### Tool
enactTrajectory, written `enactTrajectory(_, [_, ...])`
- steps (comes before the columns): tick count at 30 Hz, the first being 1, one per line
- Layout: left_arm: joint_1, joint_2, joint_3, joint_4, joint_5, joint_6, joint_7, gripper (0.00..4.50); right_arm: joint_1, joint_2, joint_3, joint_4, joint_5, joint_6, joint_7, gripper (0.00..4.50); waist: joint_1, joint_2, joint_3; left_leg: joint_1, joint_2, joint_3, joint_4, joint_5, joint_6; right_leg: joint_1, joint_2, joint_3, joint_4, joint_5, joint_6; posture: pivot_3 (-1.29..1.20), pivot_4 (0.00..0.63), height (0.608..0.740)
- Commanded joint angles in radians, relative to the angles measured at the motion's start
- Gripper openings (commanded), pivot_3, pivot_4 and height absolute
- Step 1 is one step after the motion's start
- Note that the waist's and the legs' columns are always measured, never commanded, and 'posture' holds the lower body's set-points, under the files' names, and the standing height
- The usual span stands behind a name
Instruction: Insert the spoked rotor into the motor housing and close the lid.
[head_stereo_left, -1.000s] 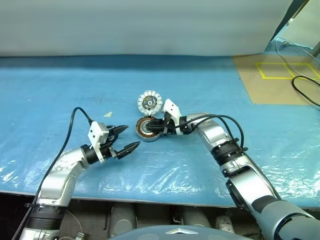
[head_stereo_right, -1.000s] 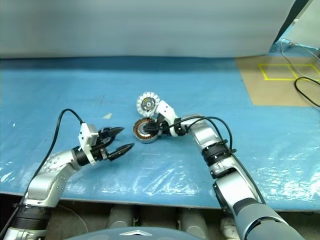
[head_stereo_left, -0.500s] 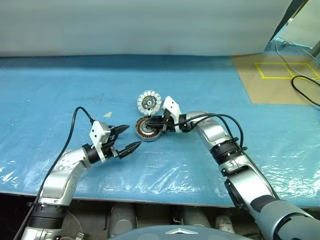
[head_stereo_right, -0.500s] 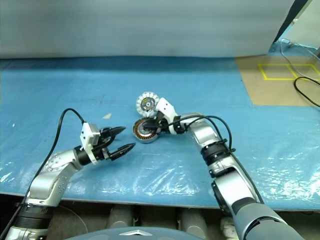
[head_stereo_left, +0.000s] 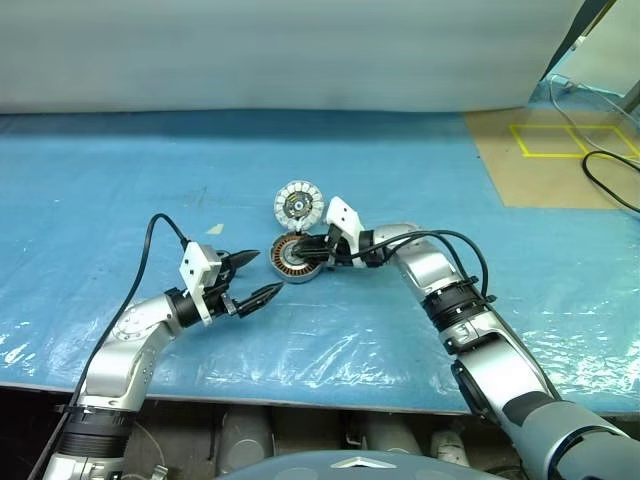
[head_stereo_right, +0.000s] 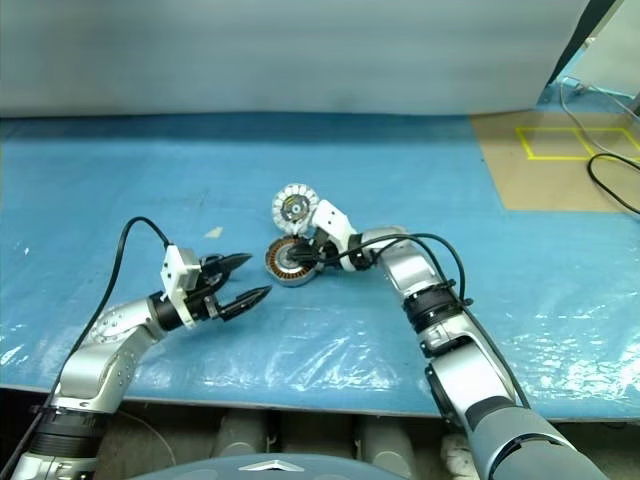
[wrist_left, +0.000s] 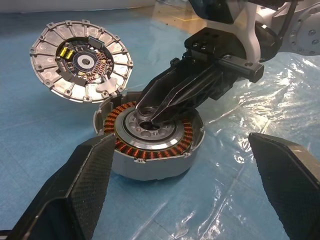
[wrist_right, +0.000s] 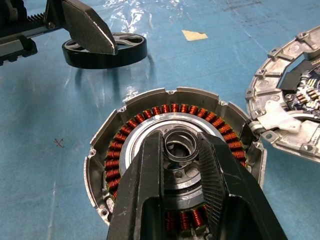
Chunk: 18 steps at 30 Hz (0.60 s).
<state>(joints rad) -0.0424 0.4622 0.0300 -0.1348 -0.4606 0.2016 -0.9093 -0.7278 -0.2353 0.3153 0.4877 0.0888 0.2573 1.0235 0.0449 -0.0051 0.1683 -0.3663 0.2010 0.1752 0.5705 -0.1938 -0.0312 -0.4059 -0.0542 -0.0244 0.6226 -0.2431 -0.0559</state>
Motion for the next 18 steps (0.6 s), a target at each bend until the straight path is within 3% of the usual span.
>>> enactTrajectory(1, [-0.011,-0.002,-0.001,-0.026,-0.002,-0.005,0.004,4.5,-0.004,0.005,-0.003,-0.005,-0.004,-0.02,0.008,0.59,0.0,0.0,0.0,0.0,0.0,0.0,0.0,0.0,0.0,0.0,0.0,0.0,0.0,0.0,0.0,0.0,0.15,0.74])
enactTrajectory(18, [-0.011,-0.003,-0.003,-0.03,0.001,-0.001,0.007,4.5,0.003,0.012,0.005,-0.003,-0.027,-0.036,0.012,0.59,0.0,0.0,0.0,0.0,0.0,0.0,0.0,0.0,0.0,0.0,0.0,0.0,0.0,0.0,0.0,0.0,0.15,0.74])
